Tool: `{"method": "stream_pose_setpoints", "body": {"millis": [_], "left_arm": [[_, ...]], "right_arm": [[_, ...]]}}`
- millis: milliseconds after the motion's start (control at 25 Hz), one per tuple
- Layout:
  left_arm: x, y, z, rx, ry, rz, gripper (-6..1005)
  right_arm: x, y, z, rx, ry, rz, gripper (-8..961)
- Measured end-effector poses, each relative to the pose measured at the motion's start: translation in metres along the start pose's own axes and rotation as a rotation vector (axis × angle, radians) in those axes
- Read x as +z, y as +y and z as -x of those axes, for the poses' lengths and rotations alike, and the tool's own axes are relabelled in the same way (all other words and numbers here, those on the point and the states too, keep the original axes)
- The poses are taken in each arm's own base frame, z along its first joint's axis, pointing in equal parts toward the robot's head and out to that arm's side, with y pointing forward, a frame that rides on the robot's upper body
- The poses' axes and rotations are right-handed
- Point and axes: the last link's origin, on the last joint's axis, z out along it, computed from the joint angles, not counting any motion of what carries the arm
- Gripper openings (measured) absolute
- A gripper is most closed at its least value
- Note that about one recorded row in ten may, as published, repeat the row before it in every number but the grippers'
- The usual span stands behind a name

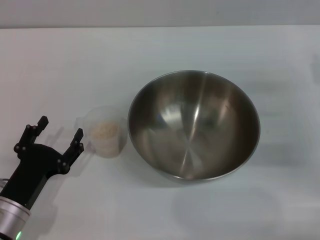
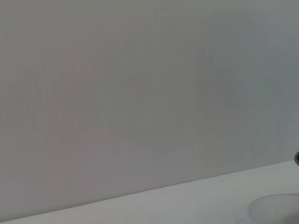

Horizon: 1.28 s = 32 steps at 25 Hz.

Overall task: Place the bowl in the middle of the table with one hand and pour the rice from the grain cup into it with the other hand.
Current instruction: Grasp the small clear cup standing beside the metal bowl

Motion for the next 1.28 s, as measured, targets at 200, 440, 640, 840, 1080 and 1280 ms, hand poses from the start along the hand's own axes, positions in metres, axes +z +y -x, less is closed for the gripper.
{"method": "stream_pose_setpoints", "body": {"millis": [200,440,640,840,1080,1280], "left_arm": [[0.006,-0.005,0.002,0.008,-0.024,-0.011,801],[0.014,-0.008,0.004,0.014,-0.049,-0.015,800],[0.019,-0.011,0.003,0.016,-0.051,-0.021,799],[0.024,-0.011,0.001,0.012,-0.04,-0.021,799],[0.031,-0.01,-0.001,0.011,-0.036,-0.01,798],[0.033,-0.009,-0.002,0.01,-0.039,-0.006,797]], "right_arm": [[0.0,0.0,0.0,0.001,0.0,0.001,584],[0.0,0.001,0.0,0.002,0.002,0.004,584],[0.0,0.002,-0.001,0.003,0.006,0.005,584],[0.004,0.003,-0.002,0.006,0.012,0.008,584],[0.007,0.005,-0.004,0.009,0.02,0.01,584],[0.008,0.005,-0.005,0.009,0.027,0.009,584]]}}
